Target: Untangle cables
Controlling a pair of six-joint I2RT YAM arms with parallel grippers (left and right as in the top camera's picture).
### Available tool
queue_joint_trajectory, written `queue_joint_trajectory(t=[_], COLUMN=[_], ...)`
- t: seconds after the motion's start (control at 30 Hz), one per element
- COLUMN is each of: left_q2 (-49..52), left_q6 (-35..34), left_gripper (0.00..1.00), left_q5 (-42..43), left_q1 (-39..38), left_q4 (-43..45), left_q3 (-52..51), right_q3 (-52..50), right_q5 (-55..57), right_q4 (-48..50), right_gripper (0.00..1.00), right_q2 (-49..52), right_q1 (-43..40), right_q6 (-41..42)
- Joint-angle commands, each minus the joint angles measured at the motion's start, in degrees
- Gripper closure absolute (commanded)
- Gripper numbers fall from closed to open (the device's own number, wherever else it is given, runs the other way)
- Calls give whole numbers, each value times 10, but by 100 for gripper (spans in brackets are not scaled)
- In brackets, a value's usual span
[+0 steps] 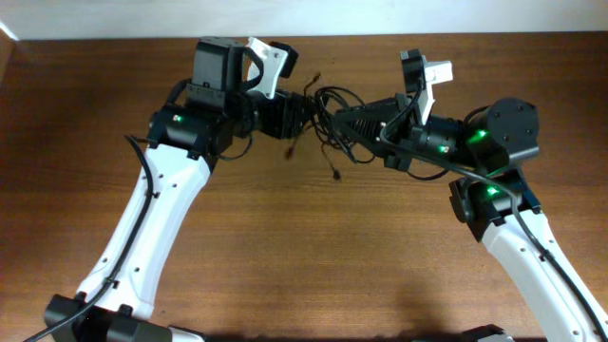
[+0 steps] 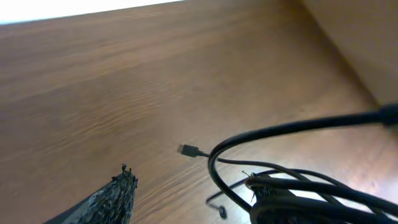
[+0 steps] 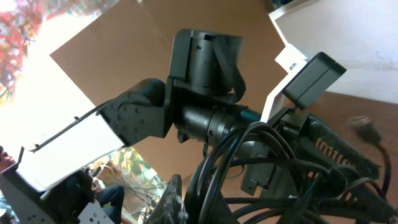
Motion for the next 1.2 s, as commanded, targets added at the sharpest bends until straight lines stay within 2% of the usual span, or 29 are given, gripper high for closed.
queue_joint_trajectory(t=[0.0, 0.1, 0.27, 0.37, 0.47, 0.57, 0.63, 0.67, 0.7, 0.77, 0.97, 1.17], left_q2=[7, 7, 7, 7, 7, 7, 7, 7, 7, 7, -9, -84], left_q6=[-74, -87, -182, -231, -290, -395, -395, -395, -395, -369, -210, -184], left_gripper=[37, 41, 43, 48, 59, 56, 32, 12, 0, 1, 1, 1], left_q5=[-142, -179, -288, -295, -294, -294, -294, -294, -294, -287, -285, -285], left_q1=[8, 9, 9, 9, 9, 9, 9, 9, 9, 9, 9, 9], left_q4=[3, -3, -32, -41, -54, -94, -94, -94, -96, -97, -98, -98], left_q3=[-3, -3, -3, -3, -3, -3, -3, -3, -3, -3, -3, -3], right_q3=[14, 14, 14, 14, 14, 14, 14, 14, 14, 14, 14, 14], right_q5=[-22, -22, -22, -22, -21, -17, -17, -17, -17, -13, -9, 2], right_q4=[11, 11, 10, 10, 10, 10, 10, 10, 10, 10, 9, 7], right_gripper=[96, 96, 96, 96, 96, 96, 96, 96, 96, 96, 96, 96], right_q2=[-12, -12, -12, -12, -12, -12, -12, -12, -12, -10, 36, 81], right_q1=[6, 6, 5, 5, 5, 4, 4, 4, 4, 3, 4, 4], right_q6=[5, 5, 5, 5, 3, 3, 3, 3, 1, -2, -12, -15])
